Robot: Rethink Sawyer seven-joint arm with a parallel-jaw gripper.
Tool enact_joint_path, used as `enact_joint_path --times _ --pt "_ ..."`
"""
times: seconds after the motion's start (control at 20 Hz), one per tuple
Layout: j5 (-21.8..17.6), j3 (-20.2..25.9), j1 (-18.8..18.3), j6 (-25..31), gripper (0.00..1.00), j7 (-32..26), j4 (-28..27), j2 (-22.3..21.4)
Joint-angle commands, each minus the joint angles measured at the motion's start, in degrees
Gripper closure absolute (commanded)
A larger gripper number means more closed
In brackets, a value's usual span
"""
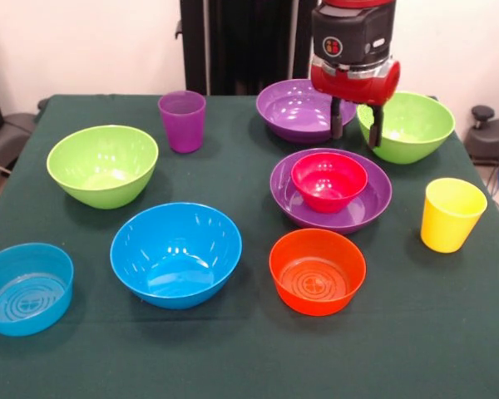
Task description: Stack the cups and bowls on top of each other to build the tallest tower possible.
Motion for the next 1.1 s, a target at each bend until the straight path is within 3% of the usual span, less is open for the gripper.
enact_joint_path --times 0.05,0.2,0.3,0.5,0.75,0.8,0.85,0.9,1.0,1.1 --pt "5.1 2.4 1.6 7.6 0.0 8.8 -1.2 -2.9" --pt "8.4 2.7 1.3 9.2 0.0 9.7 -3.1 -4.4" --pt "12.2 2.0 1.3 8.6 0.0 14.3 -3.3 -5.5" --pt "22.1 -8.3 6.1 5.8 0.0 36.8 -4.5 -10.2" --pt "36.3 -12.5 7.0 -1.7 0.0 51.2 2.8 -15.0" --pt "34.4 -19.4 11.0 -0.4 0.0 57.3 1.5 -15.2" --pt "32.9 -23.2 13.1 1.1 0.0 60.2 1.1 -15.1" --pt "35.2 -25.1 13.7 -4.7 0.0 64.6 3.3 -15.3" --pt "39.7 -23.0 12.6 -10.2 0.0 66.5 7.2 -14.2" --pt "41.2 -23.9 13.7 -15.7 0.0 71.5 9.2 -12.9"
